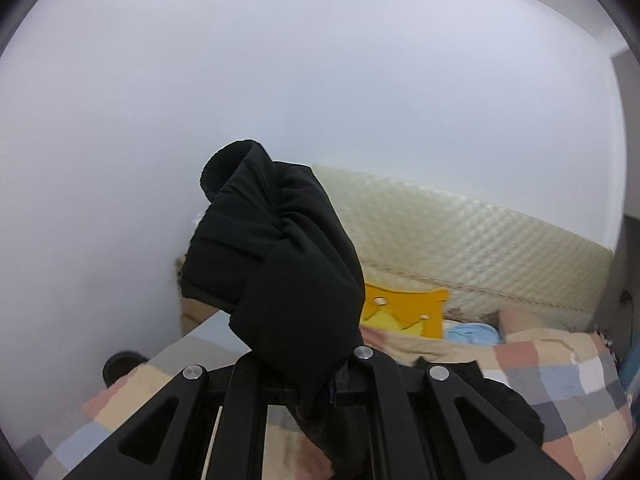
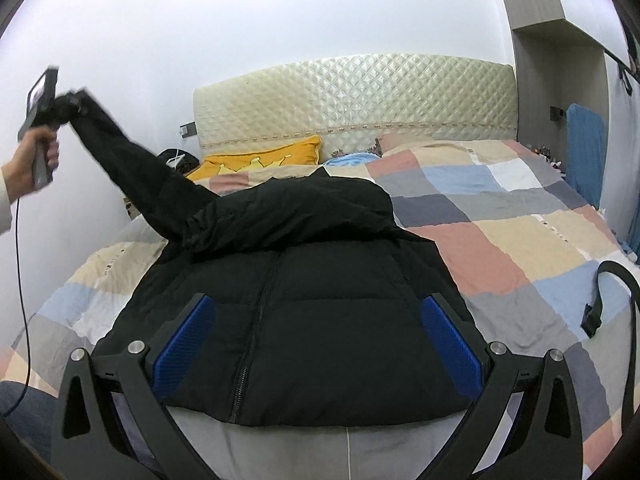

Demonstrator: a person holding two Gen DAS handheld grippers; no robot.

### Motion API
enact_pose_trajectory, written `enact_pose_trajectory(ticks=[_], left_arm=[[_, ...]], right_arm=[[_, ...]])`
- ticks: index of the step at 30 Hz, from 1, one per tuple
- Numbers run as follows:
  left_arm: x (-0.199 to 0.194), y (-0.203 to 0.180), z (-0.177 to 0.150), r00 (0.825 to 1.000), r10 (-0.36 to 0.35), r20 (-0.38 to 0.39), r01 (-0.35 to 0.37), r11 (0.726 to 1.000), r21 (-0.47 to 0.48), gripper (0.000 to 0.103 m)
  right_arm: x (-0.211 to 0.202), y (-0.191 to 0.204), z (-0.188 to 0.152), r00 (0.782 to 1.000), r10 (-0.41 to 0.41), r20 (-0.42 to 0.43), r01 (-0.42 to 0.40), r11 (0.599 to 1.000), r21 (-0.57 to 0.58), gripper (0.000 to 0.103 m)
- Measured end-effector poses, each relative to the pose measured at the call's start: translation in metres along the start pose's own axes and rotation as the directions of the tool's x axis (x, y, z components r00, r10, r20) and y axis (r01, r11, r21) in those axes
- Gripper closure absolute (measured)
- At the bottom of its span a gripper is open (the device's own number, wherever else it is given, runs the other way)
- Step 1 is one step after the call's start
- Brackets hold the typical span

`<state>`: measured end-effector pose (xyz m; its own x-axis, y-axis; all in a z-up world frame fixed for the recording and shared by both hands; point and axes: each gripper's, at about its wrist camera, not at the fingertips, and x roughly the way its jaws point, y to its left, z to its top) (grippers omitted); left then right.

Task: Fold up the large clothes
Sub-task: 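Lift the gripped sleeve up off the bed with the left gripper, then lay the sleeve across the jacket body and open the left gripper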

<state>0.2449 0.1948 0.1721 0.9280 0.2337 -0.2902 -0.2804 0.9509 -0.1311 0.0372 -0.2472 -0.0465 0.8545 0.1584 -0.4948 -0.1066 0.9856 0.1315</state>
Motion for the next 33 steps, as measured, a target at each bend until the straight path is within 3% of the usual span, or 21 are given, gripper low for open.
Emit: enact_pose_trajectory(ticks=[7,13,17,20,22,33], left_arm=[[-0.018,-0.102,0.02,0.995,-0.099,0.005,0.099,0.993,0.072,0.096],[-0.016,-0.192,0.0,0.981,-0.191,-0.019,0.192,0.973,0.13,0.096],[-0.013,-0.251,-0.026,0.965,-0.251,-0.077,0.262,0.947,0.186,0.096],[-0.012,-0.303,-0.054,0.95,-0.29,-0.118,0.311,0.915,0.256,0.096],[-0.004,-0.33,-0.074,0.935,-0.321,-0.149,0.35,0.902,0.253,0.096],[0.041,-0.423,-0.209,0.876,-0.389,-0.284,0.47,0.822,0.323,0.096]], right_arm=[[-0.009,-0.013,0.0,0.999,-0.013,0.031,0.012,0.999,0.031,0.0],[-0.012,-0.027,-0.003,0.999,-0.021,0.041,0.018,0.998,0.065,0.0],[-0.016,-0.027,-0.001,0.996,-0.06,0.059,0.058,0.997,0.041,0.0],[-0.016,-0.029,0.003,0.996,-0.055,0.072,0.052,0.998,0.036,0.0],[-0.015,-0.037,0.003,0.996,-0.053,0.074,0.048,0.997,0.064,0.0],[0.002,-0.068,-0.005,0.998,-0.058,0.029,0.052,0.985,0.167,0.0]])
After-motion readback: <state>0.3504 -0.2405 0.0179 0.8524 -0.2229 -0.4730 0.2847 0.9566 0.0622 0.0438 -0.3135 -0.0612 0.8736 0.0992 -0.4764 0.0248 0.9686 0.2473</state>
